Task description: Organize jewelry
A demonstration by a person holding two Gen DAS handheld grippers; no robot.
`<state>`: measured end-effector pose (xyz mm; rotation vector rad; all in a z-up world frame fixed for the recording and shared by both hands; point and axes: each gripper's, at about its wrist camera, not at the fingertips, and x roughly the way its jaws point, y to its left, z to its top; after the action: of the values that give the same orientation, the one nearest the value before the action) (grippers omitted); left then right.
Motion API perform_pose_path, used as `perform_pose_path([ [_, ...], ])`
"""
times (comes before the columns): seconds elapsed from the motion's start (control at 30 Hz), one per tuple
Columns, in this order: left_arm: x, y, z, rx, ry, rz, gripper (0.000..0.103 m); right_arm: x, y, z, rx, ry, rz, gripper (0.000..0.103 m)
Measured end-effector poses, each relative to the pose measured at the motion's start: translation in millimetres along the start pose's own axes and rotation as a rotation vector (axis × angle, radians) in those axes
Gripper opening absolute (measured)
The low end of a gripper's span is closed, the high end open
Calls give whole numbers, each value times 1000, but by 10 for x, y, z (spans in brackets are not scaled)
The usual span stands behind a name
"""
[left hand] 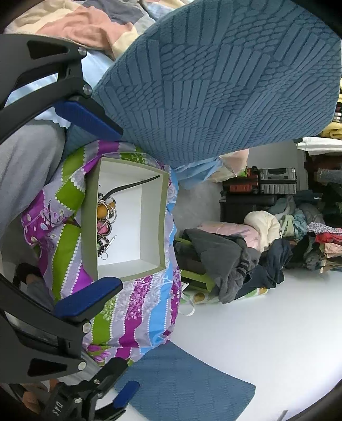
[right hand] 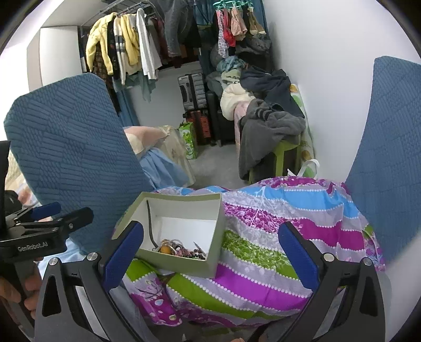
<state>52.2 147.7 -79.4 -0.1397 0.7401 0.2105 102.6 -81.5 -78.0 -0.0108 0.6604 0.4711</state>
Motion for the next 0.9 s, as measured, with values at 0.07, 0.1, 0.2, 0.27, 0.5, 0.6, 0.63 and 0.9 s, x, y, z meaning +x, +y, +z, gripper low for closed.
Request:
perform_pose_path([
  [0.07,19,13,-42,-1,7,2,103,-3,10,-12,-4,2,1,103],
  [0.1,30,19,-57,-5,15,-2,103,0,14,-21,-8,2,-1,103],
  [0.2,42,29,-73,-5,13,0,103,19,29,-57,-16,15,-4,103],
  [0.27,46,35,-90,-10,17,-8,103,23,21,-65,-10,16,1,103],
  [0.5,47,-6,-138,13,17,9,103,23,-6,-59,-8,12,-9,103],
  [0.6,43,-60,-139,31,17,15,103,41,-5,-65,-17,21,-19,103],
  [0.63,48,-70,-140,32,18,8,103,45,-13,-68,-10,22,-15,103],
  [0.9,81,-45,-131,6,33,-2,103,41,-12,-87,-8,18,-19,103],
])
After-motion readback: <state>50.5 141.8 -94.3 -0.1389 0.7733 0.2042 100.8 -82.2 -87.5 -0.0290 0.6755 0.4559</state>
